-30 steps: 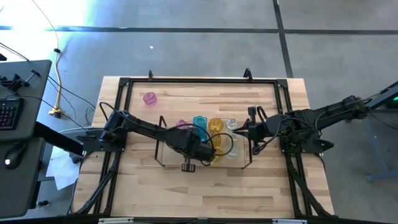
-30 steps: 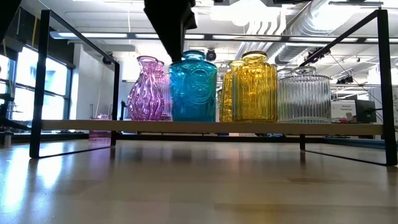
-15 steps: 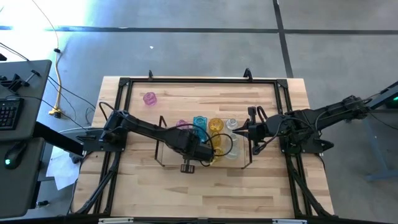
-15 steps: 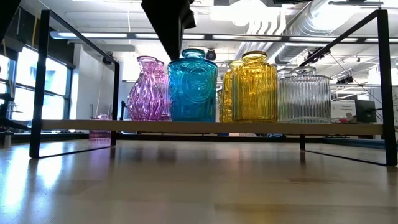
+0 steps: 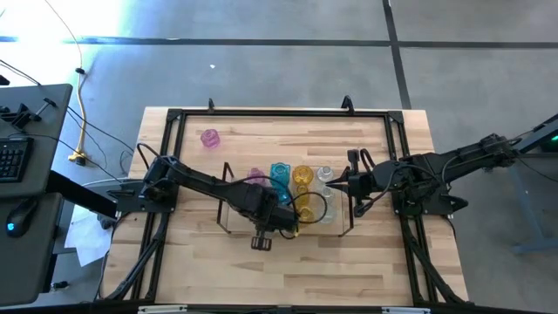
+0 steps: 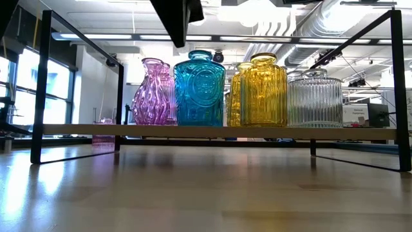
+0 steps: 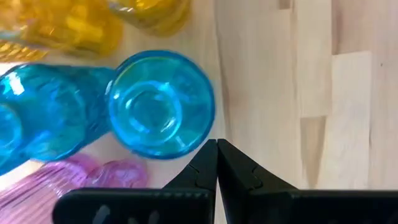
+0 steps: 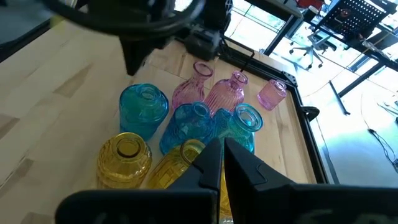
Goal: Sort vases onto shelf
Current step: Put the blue vase on the shelf aligned with the other blue vases
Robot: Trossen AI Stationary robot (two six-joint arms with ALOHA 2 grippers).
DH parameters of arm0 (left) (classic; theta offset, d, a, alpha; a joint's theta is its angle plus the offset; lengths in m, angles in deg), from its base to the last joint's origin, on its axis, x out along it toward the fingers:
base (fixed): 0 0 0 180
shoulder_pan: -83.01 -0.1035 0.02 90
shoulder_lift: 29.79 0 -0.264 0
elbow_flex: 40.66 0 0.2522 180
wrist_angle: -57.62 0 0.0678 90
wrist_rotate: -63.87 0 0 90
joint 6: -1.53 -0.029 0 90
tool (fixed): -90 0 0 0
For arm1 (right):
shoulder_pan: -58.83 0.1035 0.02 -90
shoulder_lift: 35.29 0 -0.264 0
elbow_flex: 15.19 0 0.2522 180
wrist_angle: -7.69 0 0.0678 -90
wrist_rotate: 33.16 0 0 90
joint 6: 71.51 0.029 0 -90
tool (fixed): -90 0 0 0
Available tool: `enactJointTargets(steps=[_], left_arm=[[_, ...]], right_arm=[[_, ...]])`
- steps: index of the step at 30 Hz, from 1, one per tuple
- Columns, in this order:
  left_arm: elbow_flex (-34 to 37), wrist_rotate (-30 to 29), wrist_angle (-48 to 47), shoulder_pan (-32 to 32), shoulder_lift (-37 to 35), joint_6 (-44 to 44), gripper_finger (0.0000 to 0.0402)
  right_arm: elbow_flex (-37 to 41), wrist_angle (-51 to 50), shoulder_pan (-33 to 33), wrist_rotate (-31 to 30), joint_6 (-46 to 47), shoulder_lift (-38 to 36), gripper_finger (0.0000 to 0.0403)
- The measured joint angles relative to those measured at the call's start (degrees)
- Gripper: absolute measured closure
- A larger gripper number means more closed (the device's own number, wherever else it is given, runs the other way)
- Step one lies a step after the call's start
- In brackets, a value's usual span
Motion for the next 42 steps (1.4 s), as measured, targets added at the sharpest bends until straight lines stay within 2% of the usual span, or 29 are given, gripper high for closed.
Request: enactJointTargets(steps=[6,42], left_arm=[[0.06,-1.61,1.46,-0.36,0.0,-0.02,0.0401],[2.24,-1.51,4.99,-1.22,0.02,-1.2,0.0401]], right_arm=[[0.0,0.17,0.0,-0.02,-0.08,-0.02,0.0403],[0.0,-0.04,0.0,0.0,0.14,-0.01,0.0403]])
